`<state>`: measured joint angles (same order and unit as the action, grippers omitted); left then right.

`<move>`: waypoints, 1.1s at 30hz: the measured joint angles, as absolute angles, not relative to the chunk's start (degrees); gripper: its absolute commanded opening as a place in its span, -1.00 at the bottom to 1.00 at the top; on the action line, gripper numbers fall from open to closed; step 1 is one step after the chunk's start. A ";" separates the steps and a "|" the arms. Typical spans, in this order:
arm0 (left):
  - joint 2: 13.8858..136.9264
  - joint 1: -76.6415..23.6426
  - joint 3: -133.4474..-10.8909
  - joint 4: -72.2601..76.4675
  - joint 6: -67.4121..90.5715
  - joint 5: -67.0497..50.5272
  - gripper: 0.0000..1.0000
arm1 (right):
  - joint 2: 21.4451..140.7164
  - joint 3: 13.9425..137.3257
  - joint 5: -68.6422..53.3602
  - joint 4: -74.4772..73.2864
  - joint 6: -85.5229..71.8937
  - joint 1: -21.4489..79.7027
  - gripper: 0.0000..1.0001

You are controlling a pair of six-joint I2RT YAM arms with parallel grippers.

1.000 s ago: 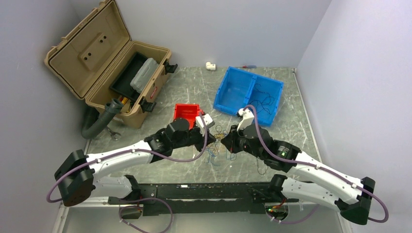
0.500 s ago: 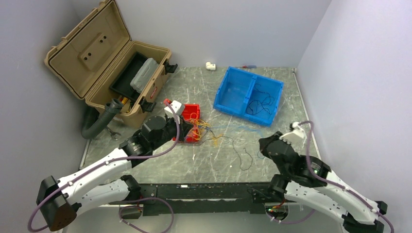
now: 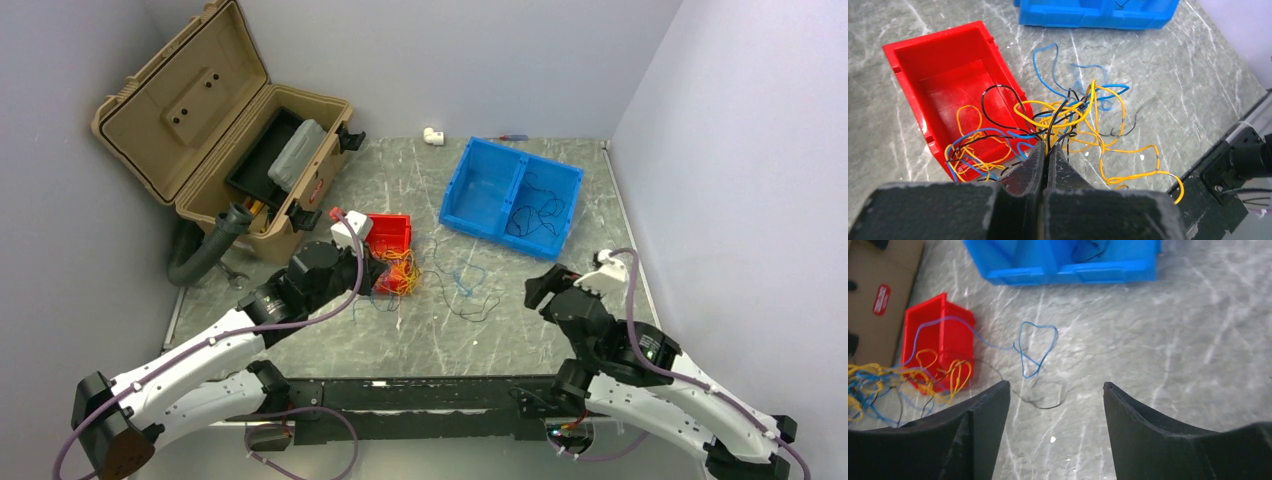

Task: Untangle the cables
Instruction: Untie the cable.

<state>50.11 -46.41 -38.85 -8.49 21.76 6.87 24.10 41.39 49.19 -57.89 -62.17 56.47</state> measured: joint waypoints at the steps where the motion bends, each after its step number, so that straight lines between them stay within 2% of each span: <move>1: 50.11 -46.41 -38.85 -8.45 21.61 5.89 -1.00 | 24.77 41.23 47.94 -56.10 -59.53 56.45 0.56; 5: 50.15 -46.41 -38.92 -8.40 20.18 1.61 -1.00 | 27.90 39.40 38.57 -45.69 -47.66 56.40 0.60; 14: 50.65 -46.41 -39.66 -7.57 17.67 -7.90 -1.00 | 42.57 35.40 16.71 -22.04 -28.23 56.34 0.52; 19: 51.46 -46.41 -39.79 -6.96 17.17 -12.03 -1.00 | 43.75 33.67 3.51 -10.63 -22.20 56.34 0.53; 25: 52.40 -46.41 -40.18 -6.66 16.78 -16.01 -1.00 | 46.39 35.05 -5.04 -3.95 -17.67 56.34 0.40; 28: 52.77 -46.41 -40.27 -6.04 16.60 -18.35 -1.00 | 48.16 36.01 -5.41 -3.27 -16.36 56.34 0.13; 29: 52.95 -46.41 -40.27 -5.74 16.56 -19.16 -1.00 | 48.47 36.07 -5.32 -3.05 -16.08 56.34 -0.03; 31: 53.47 -46.41 -40.27 -4.80 16.19 -20.84 -1.00 | 48.69 36.07 -4.89 -2.94 -15.64 56.34 -0.56; 33: 54.24 -46.41 -40.34 -4.12 16.03 -22.22 -1.00 | 48.64 36.07 -4.23 -2.87 -15.70 56.34 -0.96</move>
